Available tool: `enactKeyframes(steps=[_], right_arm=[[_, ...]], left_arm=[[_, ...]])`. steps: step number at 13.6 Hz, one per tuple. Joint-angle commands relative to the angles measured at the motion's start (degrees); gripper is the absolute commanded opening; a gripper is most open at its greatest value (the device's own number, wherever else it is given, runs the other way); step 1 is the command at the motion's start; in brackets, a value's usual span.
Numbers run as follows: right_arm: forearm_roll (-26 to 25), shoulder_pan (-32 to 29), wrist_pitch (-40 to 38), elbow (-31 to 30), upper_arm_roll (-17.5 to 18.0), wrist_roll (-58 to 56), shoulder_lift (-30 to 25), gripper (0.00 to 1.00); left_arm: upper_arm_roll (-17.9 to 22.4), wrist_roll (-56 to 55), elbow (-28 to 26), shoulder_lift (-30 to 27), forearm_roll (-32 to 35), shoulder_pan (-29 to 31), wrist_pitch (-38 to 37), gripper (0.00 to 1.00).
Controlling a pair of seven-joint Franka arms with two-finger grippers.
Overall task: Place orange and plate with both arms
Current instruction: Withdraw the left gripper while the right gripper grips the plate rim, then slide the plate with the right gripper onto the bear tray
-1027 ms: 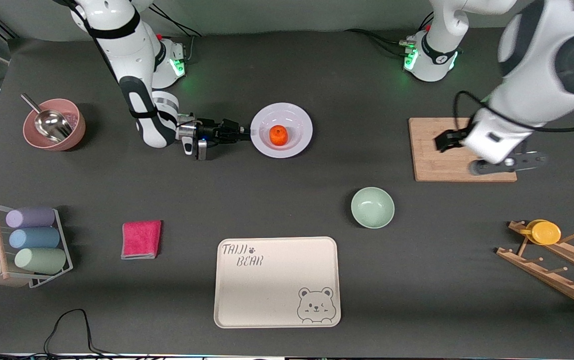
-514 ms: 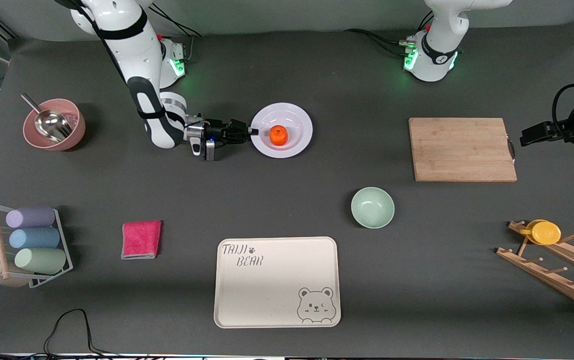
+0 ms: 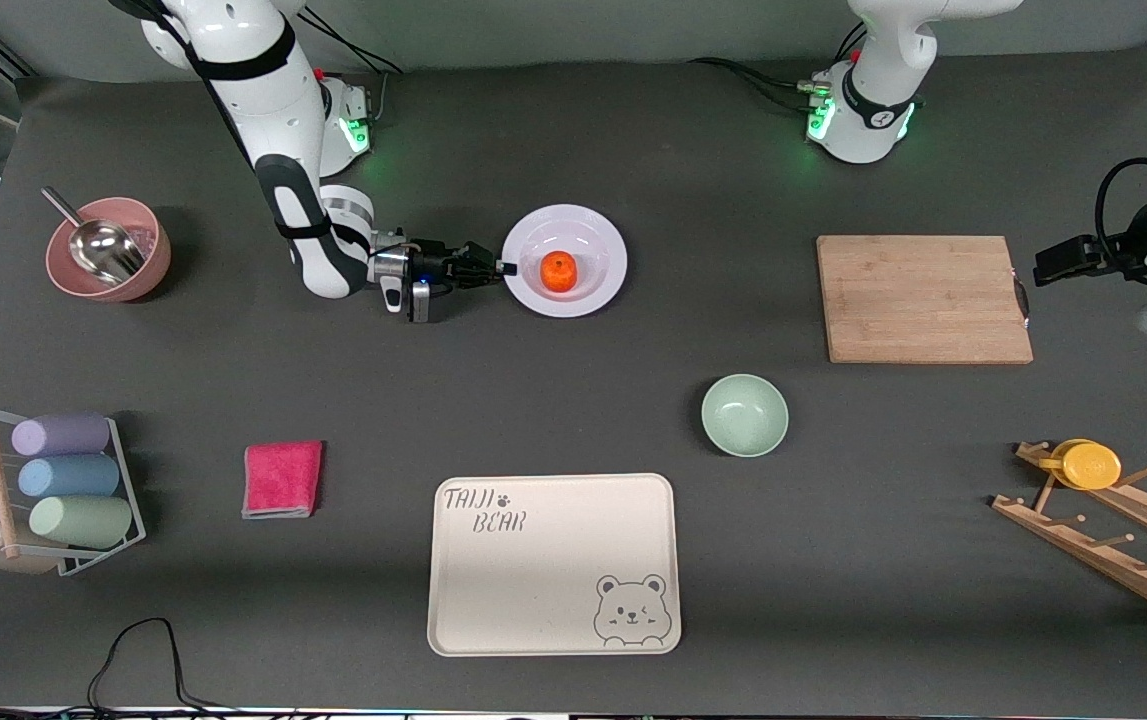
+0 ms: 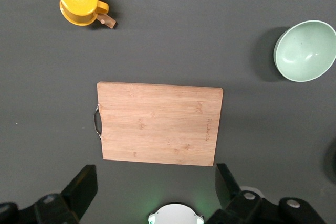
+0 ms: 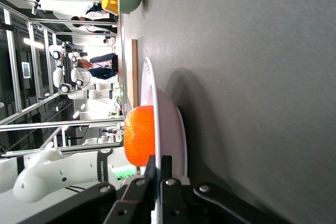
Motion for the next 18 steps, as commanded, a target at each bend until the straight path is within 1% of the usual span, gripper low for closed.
enactKeyframes(steps=[1,3,5,6,7,9,11,13,15,18], right_arm=[[0.0,0.03,0.33,0.03,0.3,7.53,-6.86,0.0],[-4.29,-1.28,1.04,0.03,0.22,11.85,-11.7,0.0],[-8.16,-3.22,3.57,0.21,0.22,15.54,-16.45,0.0],[-10.62,-4.53,4.37,1.6,0.22,17.47,-17.6,0.0],[-13.69,-6.46,4.47,4.75,0.22,19.67,-16.92,0.0],[-17.48,-9.19,4.47,12.56,-0.13,22.93,-12.8,0.0],[-20.74,-12.53,4.21,22.22,-0.31,25.74,-6.83,0.0],[-21.02,-15.08,3.33,32.15,-0.31,29.25,-0.42,0.0],[-20.93,-17.01,2.1,44.18,-0.31,33.9,7.48,0.0],[-19.96,-18.34,1.83,62.29,-0.49,40.23,18.83,0.0]], left_arm=[[-0.47,0.38,0.7,0.03,0.83,0.35,-1.27,1.0],[-0.47,0.47,0.7,0.2,0.83,0.35,-1.27,1.0],[-0.47,0.47,0.7,0.38,0.83,0.43,-1.36,1.0],[-0.56,0.38,0.79,0.29,0.83,0.35,-1.8,1.0],[-0.82,-0.23,0.96,0.38,0.74,0.17,-1.63,1.0],[-1.43,-0.58,0.88,0.38,0.74,-0.88,-1.62,1.0],[-1.43,-0.58,0.88,0.64,0.74,-0.8,-1.89,1.0],[-1.35,-0.67,0.88,0.73,0.83,-0.8,-2.24,1.0],[-1.35,-0.67,0.88,0.73,1.0,-0.8,-2.67,1.0],[-1.52,-0.67,1.14,0.64,1.0,-0.88,-2.77,1.0]])
